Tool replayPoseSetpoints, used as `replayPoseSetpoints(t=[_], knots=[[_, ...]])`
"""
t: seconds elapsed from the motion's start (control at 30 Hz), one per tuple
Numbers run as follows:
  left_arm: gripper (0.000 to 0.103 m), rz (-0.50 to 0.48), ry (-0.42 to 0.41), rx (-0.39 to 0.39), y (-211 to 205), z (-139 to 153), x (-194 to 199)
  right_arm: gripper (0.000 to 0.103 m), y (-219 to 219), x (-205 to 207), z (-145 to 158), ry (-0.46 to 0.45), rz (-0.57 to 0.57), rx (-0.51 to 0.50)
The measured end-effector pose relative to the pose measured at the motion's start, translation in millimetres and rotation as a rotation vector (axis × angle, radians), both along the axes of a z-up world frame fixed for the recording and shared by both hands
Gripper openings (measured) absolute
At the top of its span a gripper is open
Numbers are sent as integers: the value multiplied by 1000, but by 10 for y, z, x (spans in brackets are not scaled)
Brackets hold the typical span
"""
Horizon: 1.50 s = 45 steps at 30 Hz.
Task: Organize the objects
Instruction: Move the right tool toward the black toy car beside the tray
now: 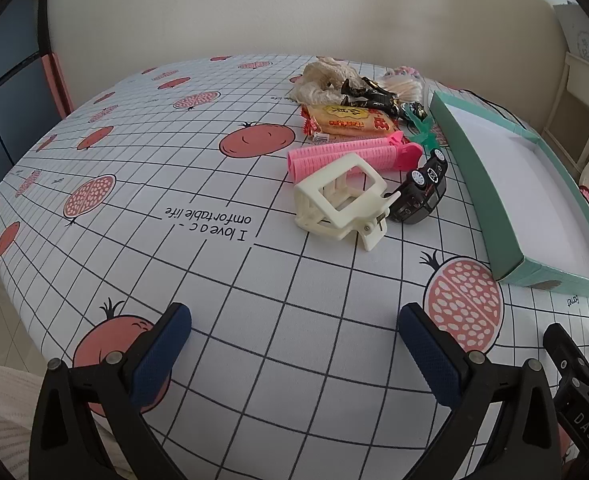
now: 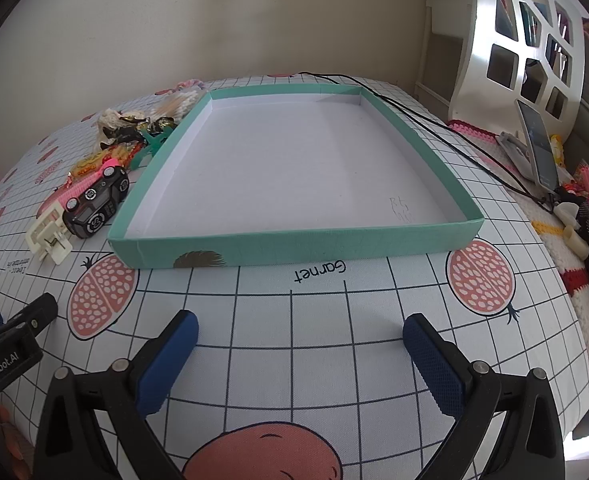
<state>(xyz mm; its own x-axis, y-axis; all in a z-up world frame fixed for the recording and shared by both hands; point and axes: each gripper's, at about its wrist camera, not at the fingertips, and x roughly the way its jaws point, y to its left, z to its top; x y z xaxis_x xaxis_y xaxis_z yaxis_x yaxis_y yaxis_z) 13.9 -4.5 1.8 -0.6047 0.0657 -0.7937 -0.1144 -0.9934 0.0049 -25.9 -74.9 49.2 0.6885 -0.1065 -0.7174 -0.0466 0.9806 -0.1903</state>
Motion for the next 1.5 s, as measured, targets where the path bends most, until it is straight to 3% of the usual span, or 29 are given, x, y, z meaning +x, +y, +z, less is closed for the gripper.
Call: replayPoseSetpoints(t=[0.67,0.87,1.03,1.37,1.5], knots=[[103,-9,5,4,19,2,6,103,-4,-2,-7,0,-5,5],[103,-48,-50,5,-3,16,-63,103,-53,76,45,57,3,13],[103,-28,-84,61,-59,54,-114,103,-28,79,136,40,1,13],[103,-86,-138,30,101,608,-472,103,215,247,564,98,85,52],[103,-124,-144,-25,135,834,-675,103,344,384,793,111,127,-14]])
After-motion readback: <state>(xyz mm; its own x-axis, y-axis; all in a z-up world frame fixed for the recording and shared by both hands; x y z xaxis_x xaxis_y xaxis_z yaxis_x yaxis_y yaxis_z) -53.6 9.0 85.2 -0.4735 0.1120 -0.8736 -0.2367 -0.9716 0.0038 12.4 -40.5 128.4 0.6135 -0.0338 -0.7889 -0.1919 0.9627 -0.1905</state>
